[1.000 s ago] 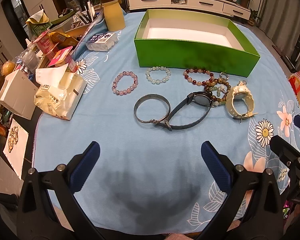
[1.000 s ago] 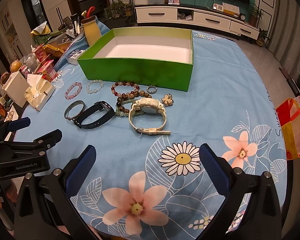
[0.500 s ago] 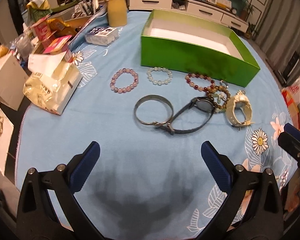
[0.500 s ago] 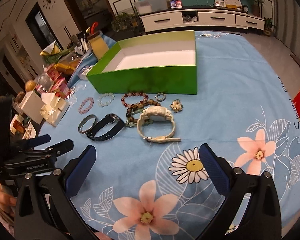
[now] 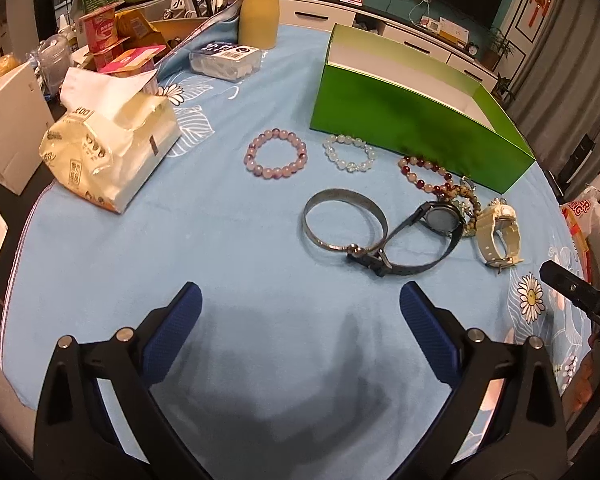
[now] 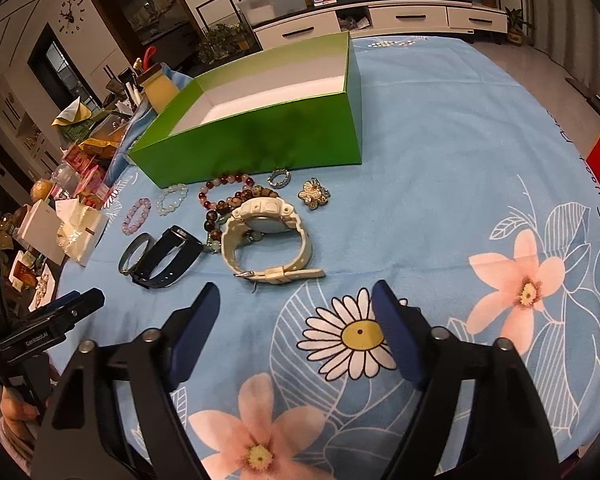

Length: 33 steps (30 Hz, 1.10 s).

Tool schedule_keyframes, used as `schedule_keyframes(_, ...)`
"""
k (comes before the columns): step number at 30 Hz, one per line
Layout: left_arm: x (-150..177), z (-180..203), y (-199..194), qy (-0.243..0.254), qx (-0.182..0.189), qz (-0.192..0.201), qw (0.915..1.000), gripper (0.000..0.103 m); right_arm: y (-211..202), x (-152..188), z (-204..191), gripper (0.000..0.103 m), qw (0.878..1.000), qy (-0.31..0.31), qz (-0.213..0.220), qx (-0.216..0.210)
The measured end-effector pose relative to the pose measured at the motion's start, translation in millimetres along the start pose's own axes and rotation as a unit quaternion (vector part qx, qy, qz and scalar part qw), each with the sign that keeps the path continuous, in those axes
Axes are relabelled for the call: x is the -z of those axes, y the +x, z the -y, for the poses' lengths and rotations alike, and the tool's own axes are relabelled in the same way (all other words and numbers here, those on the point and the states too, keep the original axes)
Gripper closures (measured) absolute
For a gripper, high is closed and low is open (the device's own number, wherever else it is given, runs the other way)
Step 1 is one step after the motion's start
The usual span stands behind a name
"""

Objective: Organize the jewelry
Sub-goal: 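Grasp the silver bangle with the left tool while the right tool grasps the white watch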

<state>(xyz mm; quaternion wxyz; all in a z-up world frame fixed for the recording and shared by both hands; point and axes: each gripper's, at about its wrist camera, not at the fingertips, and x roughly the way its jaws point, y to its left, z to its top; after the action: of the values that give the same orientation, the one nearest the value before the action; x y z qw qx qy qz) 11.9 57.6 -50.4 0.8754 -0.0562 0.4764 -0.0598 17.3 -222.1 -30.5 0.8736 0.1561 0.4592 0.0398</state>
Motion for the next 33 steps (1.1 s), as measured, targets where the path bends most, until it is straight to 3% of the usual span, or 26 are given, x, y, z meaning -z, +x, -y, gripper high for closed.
schedule_keyframes(7, -16, -8, 11, -0.031, 0.02, -0.003, 0.9993, 0.016, 7, -9, 4, 0.044, 1.0, 0.003, 0.007, 0.011)
schedule_keyframes(12, -29, -5, 23, -0.024, 0.004, -0.003, 0.9997, 0.017, 20, -16, -2, 0.044, 1.0, -0.01, 0.005, 0.024)
schedule_keyframes(21, -39, 1, 49, 0.004, -0.036, -0.031, 0.9989, 0.032, 43, -23, -10, 0.051, 0.998, -0.039, -0.004, 0.044)
schedule_keyframes(25, -39, 6, 50, 0.026, -0.054, -0.024, 0.9979, 0.053, 50, -23, -11, 0.057, 0.997, -0.049, -0.006, 0.055)
schedule_keyframes(30, -36, 11, 50, 0.05, -0.058, -0.019, 0.9969, 0.063, 55, -21, -13, 0.066, 0.996, -0.061, -0.008, 0.059)
schedule_keyframes(32, -37, 13, 49, 0.059, -0.047, -0.023, 0.9969, 0.081, 56, -22, -15, 0.08, 0.996, -0.063, -0.009, 0.057)
schedule_keyframes(33, -38, 12, 50, 0.062, -0.041, -0.026, 0.9969, 0.086, 56, -22, -15, 0.082, 0.996, -0.064, -0.009, 0.061)
